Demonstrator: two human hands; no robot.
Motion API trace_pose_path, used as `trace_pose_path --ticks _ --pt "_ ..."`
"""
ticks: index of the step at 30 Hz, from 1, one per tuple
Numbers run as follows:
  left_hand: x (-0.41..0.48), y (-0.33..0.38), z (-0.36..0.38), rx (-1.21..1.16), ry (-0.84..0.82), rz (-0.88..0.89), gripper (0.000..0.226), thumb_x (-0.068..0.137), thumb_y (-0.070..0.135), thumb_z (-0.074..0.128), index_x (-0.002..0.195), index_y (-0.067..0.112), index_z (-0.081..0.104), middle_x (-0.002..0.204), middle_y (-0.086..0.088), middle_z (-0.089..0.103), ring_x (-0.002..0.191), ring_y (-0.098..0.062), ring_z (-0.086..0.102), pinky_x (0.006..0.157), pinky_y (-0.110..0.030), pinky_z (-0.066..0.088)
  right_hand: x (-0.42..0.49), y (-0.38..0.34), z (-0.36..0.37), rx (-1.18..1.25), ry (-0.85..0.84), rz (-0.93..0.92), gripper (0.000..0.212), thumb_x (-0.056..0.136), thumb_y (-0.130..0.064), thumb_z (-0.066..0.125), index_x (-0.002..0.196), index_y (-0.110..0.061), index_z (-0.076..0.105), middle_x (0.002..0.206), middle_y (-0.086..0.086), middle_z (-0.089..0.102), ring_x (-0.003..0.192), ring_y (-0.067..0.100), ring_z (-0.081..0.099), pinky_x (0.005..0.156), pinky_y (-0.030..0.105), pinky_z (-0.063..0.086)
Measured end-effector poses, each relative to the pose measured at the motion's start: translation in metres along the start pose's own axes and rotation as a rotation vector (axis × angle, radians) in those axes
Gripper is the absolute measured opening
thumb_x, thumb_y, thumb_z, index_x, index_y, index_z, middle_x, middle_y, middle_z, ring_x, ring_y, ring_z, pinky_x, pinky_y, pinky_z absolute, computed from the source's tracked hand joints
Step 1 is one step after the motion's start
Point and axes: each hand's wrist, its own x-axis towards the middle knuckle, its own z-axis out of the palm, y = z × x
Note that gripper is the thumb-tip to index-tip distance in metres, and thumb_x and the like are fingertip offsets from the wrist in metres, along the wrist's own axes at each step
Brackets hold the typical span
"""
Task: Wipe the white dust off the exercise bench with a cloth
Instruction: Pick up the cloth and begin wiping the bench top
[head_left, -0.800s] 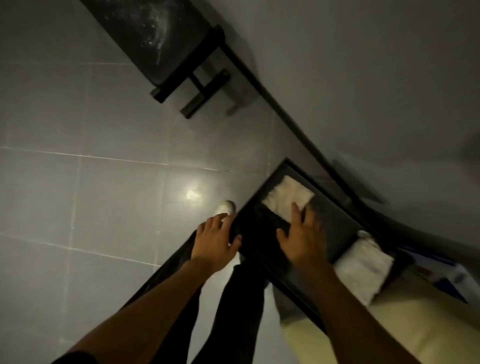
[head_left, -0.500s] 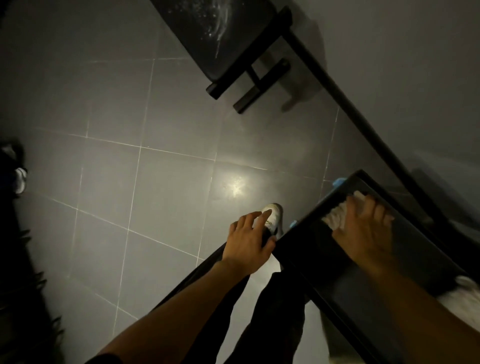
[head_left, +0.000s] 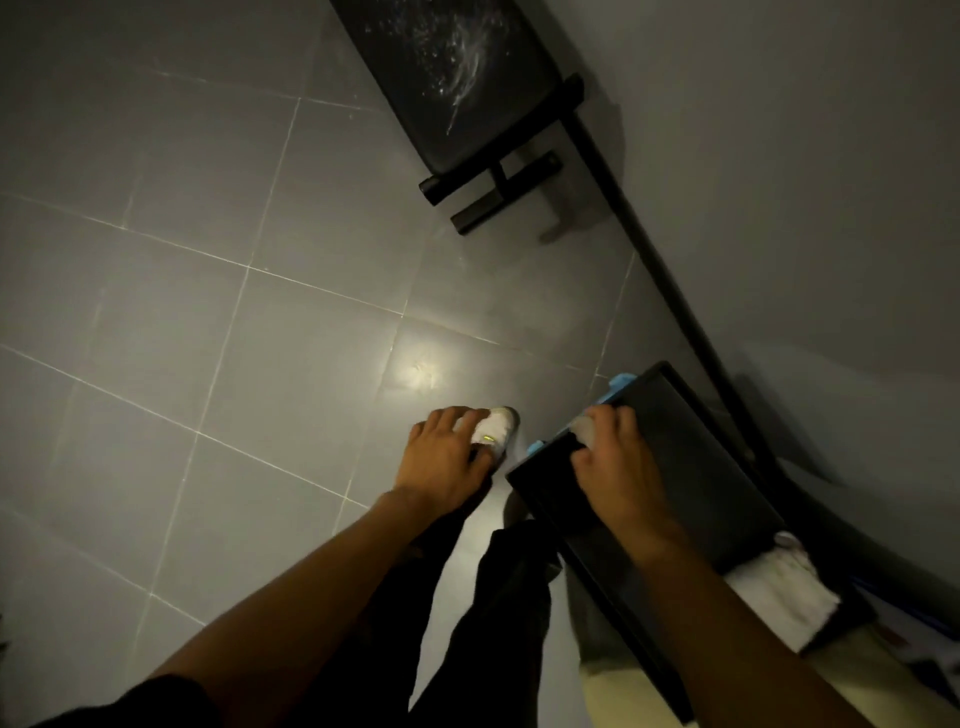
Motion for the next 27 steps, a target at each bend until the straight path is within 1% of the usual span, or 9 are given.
trace_pose_path --ticks 2,7,11,14,16,18,20,24,27 --pt "-0.013 -0.011 -0.03 -0.033 0.058 -0.029 0.059 0.098 0.052 0.041 0.15 0.026 0.046 0.151 -0.005 0.051 0.139 -0.027 0.044 0.112 -0.045 0.036 -0.008 -0.039 -0.025 0.015 0.022 -0.051 0.035 0.094 -0.013 0.059 0.127 -0.016 0.049 0.13 0.01 0.046 0.092 0.028 0.061 0.072 0.026 0.044" --pt "-0.047 -0.056 -0.112 -0.101 0.187 -0.098 0.051 0.103 0.045 0.051 0.15 0.027 0.046 0.148 -0.007 0.055 0.135 -0.029 0.049 0.11 -0.046 0.04 -0.02 -0.162 -0.072 -0.039 0.034 -0.139 0.035 0.098 -0.01 0.053 0.131 -0.017 0.044 0.133 0.008 0.044 0.089 0.024 0.059 0.072 0.028 0.048" --pt "-0.059 -0.104 -0.184 -0.176 0.221 -0.109 0.048 0.103 0.045 0.051 0.148 0.027 0.05 0.147 -0.005 0.057 0.133 -0.027 0.053 0.11 -0.044 0.041 -0.025 -0.256 -0.085 -0.133 0.023 -0.265 0.035 0.099 -0.013 0.052 0.132 -0.02 0.044 0.129 0.005 0.042 0.073 0.012 0.048 0.063 0.017 0.039" --pt "-0.053 -0.143 -0.232 -0.239 0.272 -0.085 0.043 0.103 0.044 0.052 0.143 0.027 0.055 0.139 -0.003 0.063 0.124 -0.024 0.06 0.104 -0.04 0.046 -0.016 -0.323 -0.087 -0.221 0.01 -0.32 0.033 0.099 -0.017 0.052 0.131 -0.023 0.044 0.126 0.004 0.042 0.072 0.013 0.046 0.063 0.019 0.036" --pt "-0.044 -0.171 -0.264 -0.291 0.33 -0.076 0.042 0.104 0.047 0.048 0.139 0.027 0.06 0.131 -0.001 0.068 0.116 -0.022 0.064 0.099 -0.038 0.049 -0.005 -0.372 -0.089 -0.244 0.034 -0.296 0.032 0.098 -0.02 0.053 0.129 -0.024 0.046 0.126 0.004 0.044 0.08 0.018 0.054 0.068 0.022 0.038" --pt "-0.037 -0.194 -0.289 -0.331 0.38 -0.054 0.054 0.101 0.059 0.033 0.133 0.028 0.064 0.124 0.002 0.071 0.112 -0.02 0.066 0.097 -0.038 0.05 0.005 -0.416 -0.091 -0.214 0.06 -0.261 0.034 0.097 -0.022 0.055 0.13 -0.024 0.049 0.129 0.003 0.046 0.096 0.024 0.06 0.075 0.023 0.04" --pt "-0.027 -0.221 -0.311 -0.349 0.427 -0.033 0.066 0.096 0.066 0.022 0.129 0.031 0.067 0.121 0.006 0.073 0.11 -0.019 0.067 0.096 -0.039 0.051 0.017 -0.461 -0.092 -0.175 0.059 -0.264 0.035 0.097 -0.022 0.055 0.132 -0.025 0.05 0.131 0.001 0.046 0.105 0.021 0.059 0.081 0.02 0.039" --pt "-0.002 -0.275 -0.36 -0.316 0.454 -0.037 0.062 0.097 0.064 0.023 0.124 0.033 0.07 0.117 0.005 0.074 0.106 -0.02 0.069 0.092 -0.04 0.051 0.05 -0.541 -0.092 -0.132 0.133 -0.329 0.031 0.095 -0.021 0.058 0.126 -0.024 0.054 0.126 -0.001 0.048 0.102 0.02 0.059 0.082 0.024 0.045" --pt "0.015 -0.305 -0.4 -0.294 0.453 -0.058 0.064 0.096 0.064 0.021 0.126 0.033 0.068 0.121 0.003 0.073 0.11 -0.021 0.067 0.097 -0.042 0.05 0.086 -0.587 -0.093 -0.146 0.174 -0.361 0.031 0.095 -0.022 0.061 0.125 -0.022 0.056 0.121 0.001 0.051 0.096 0.02 0.061 0.08 0.03 0.051"
